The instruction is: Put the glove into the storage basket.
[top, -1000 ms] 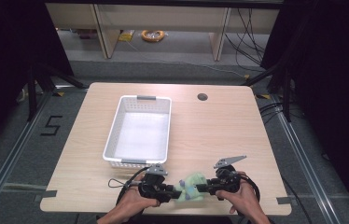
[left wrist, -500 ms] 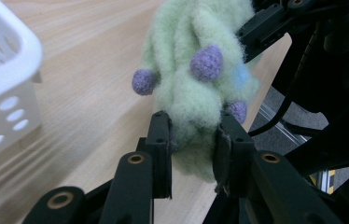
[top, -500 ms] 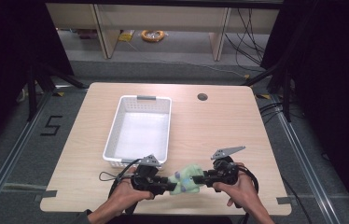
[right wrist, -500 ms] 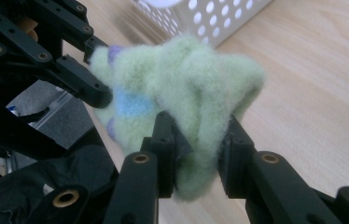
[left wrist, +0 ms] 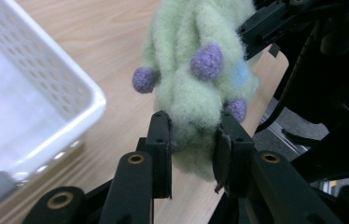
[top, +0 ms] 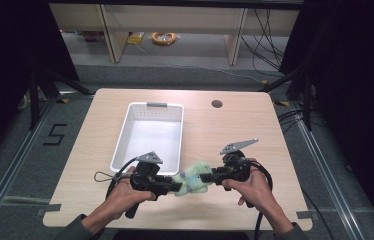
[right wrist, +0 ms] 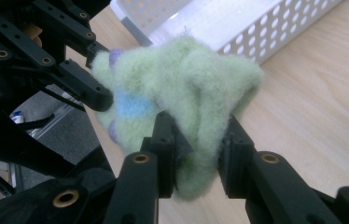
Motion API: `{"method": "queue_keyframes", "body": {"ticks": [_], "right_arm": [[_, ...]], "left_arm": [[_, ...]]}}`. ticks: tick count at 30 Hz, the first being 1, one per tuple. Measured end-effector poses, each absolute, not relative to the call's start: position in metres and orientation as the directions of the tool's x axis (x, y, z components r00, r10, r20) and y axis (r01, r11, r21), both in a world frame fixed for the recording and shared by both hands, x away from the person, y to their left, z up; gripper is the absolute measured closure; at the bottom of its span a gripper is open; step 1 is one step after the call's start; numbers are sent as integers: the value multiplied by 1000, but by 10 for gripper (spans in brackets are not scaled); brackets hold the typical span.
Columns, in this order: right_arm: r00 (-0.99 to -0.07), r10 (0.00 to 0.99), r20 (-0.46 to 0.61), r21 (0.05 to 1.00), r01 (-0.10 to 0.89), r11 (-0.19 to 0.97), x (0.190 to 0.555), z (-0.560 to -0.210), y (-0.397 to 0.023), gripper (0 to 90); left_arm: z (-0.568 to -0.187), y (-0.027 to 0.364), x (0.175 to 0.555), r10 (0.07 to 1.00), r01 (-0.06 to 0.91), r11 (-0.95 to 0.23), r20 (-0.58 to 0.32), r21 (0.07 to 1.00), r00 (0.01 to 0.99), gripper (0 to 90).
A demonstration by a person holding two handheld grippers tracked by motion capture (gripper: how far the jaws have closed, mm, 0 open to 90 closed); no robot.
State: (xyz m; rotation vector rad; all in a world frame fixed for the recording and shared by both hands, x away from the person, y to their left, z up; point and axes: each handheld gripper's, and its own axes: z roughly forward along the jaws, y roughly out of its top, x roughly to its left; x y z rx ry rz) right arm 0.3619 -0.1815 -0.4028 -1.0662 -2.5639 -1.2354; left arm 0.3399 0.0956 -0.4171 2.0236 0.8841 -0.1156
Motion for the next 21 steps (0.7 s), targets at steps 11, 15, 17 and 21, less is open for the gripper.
{"method": "queue_keyframes", "body": {"ticks": [11,15,17,21], "right_arm": [[-782,536,319,650,592,476,390,-373,-145,721],[-787,528,319,644,589,488,398,-366,-133,721],[-795,524,307,648,577,496,402,-364,-127,721],[-796,521,307,643,577,503,411,-360,-114,721]], "left_arm": [[-397,125,357,591,629,-317,-371,710,716,694],[-395,136,361,600,631,-294,-376,718,707,694],[-394,141,363,611,629,-294,-365,720,703,694],[-392,152,370,621,639,-288,-369,713,692,694]]}}
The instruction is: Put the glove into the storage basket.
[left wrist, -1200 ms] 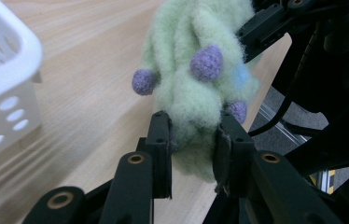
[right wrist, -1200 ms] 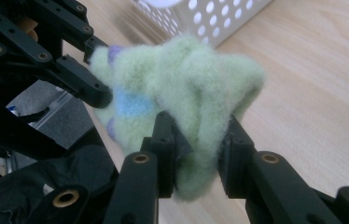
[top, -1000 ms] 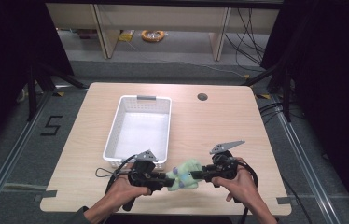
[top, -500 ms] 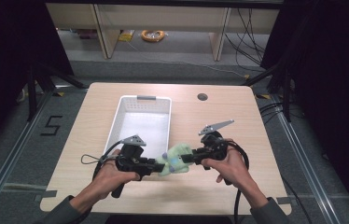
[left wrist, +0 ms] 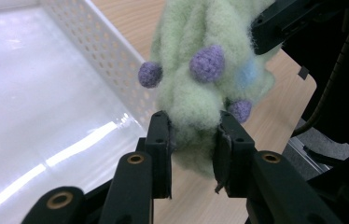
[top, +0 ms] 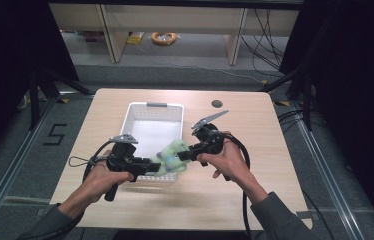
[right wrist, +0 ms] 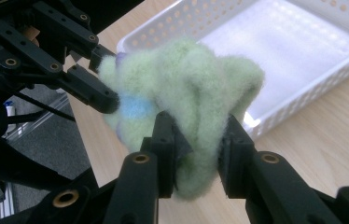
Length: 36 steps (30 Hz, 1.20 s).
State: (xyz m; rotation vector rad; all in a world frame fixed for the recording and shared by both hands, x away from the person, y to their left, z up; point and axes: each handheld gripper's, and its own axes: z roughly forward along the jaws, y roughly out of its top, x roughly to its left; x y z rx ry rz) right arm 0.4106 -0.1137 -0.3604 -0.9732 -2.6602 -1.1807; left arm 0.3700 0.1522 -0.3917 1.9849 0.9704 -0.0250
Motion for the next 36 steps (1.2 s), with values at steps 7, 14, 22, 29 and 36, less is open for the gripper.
{"method": "queue_keyframes", "body": {"ticks": [7,14,22,29,36], "right_arm": [[-787,523,326,635,593,496,427,-360,-94,720],[-786,528,321,627,594,503,450,-366,-73,720],[-757,557,342,585,635,504,469,-379,-56,720],[-730,586,352,540,669,510,485,-403,-45,720],[-726,602,333,495,678,544,490,-419,-40,719]], "left_arm": [[-390,171,385,653,665,-267,-377,698,657,691],[-393,186,403,678,698,-265,-387,665,625,691],[-407,194,422,713,743,-251,-401,621,576,691],[-429,197,436,730,776,-268,-406,571,550,689],[-442,194,439,752,786,-285,-380,549,538,685]]}}
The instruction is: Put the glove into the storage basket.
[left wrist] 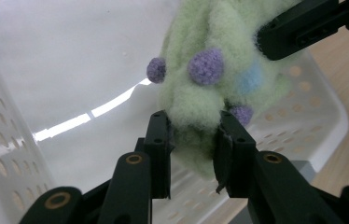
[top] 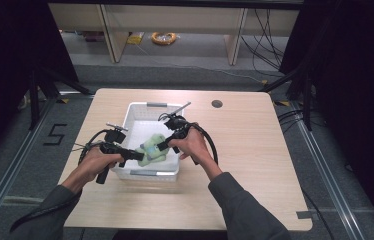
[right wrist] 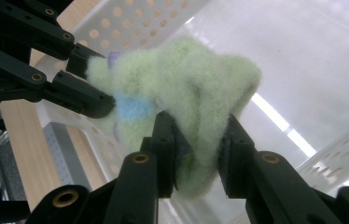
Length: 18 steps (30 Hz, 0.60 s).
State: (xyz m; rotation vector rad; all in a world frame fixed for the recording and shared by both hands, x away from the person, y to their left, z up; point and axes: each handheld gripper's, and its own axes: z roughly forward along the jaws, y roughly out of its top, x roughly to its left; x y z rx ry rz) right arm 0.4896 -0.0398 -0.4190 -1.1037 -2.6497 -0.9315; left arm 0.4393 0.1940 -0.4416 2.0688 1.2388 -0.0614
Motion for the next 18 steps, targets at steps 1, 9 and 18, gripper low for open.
{"method": "queue_keyframes", "body": {"ticks": [1,9,18], "right_arm": [[-722,594,354,501,683,532,490,-420,-38,719],[-719,604,344,464,689,556,494,-433,-35,718],[-716,625,311,449,691,567,494,-441,-27,716]], "left_arm": [[-443,195,440,748,783,-309,-371,541,551,684],[-452,193,443,761,791,-318,-357,523,542,672],[-459,192,447,772,790,-369,-312,489,554,652]]}}
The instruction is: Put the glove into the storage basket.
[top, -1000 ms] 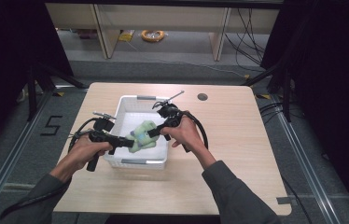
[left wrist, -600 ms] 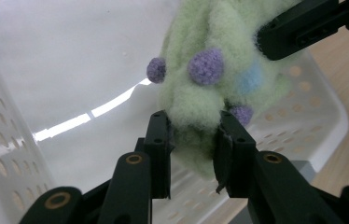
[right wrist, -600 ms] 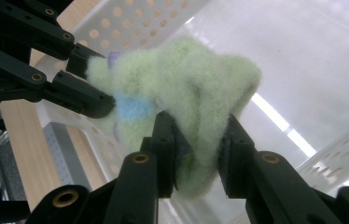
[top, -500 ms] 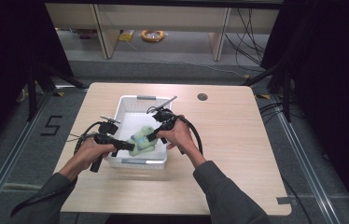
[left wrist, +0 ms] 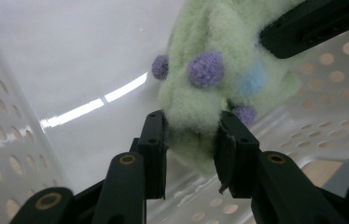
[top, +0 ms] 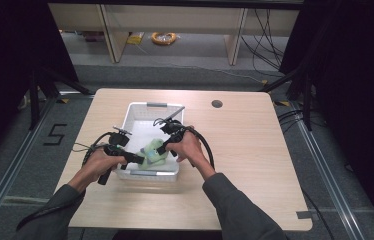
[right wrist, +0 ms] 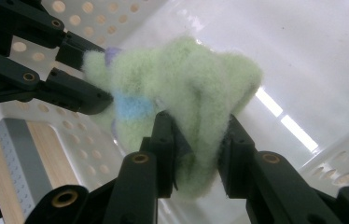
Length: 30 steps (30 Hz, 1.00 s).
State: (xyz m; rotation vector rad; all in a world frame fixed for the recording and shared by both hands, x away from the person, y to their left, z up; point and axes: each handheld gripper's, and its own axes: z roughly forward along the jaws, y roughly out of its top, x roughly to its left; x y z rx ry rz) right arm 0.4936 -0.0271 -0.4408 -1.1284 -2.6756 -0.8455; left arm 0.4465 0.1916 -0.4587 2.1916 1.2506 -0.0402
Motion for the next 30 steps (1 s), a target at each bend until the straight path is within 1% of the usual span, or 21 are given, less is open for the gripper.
{"method": "queue_keyframes", "body": {"ticks": [1,5,6,8,9,11,14,16,18,22,26,30], "right_arm": [[-729,618,296,456,676,579,495,-442,-27,716],[-720,632,286,439,685,582,493,-443,-24,710],[-720,632,286,439,685,582,493,-443,-24,710],[-727,641,247,434,675,597,493,-445,-23,697],[-728,641,241,434,672,600,493,-446,-23,694],[-725,642,248,432,676,597,493,-446,-24,680],[-728,647,224,433,670,604,493,-446,-24,648],[-739,640,209,442,655,613,493,-445,-24,609],[-738,644,200,442,655,613,494,-444,-24,564],[-726,661,191,473,658,586,496,-439,-30,485],[-728,657,198,515,647,562,495,-430,-36,456],[-733,656,181,542,631,555,492,-422,-43,421]], "left_arm": [[-459,192,446,769,790,-375,-313,484,557,648],[-457,191,444,789,779,-380,-265,500,555,597],[-457,191,444,789,779,-380,-265,500,555,575],[-455,191,442,814,771,-353,-232,529,532,532],[-453,191,441,815,768,-349,-230,538,532,519],[-450,191,439,817,759,-342,-224,554,532,516],[-447,190,435,821,752,-336,-215,567,529,476],[-445,190,434,821,742,-331,-209,583,531,466],[-442,189,432,826,740,-323,-206,590,524,434],[-438,189,429,825,737,-317,-209,597,525,402],[-435,190,426,828,731,-294,-219,616,517,380],[-431,189,421,828,715,-272,-222,644,515,353]]}}
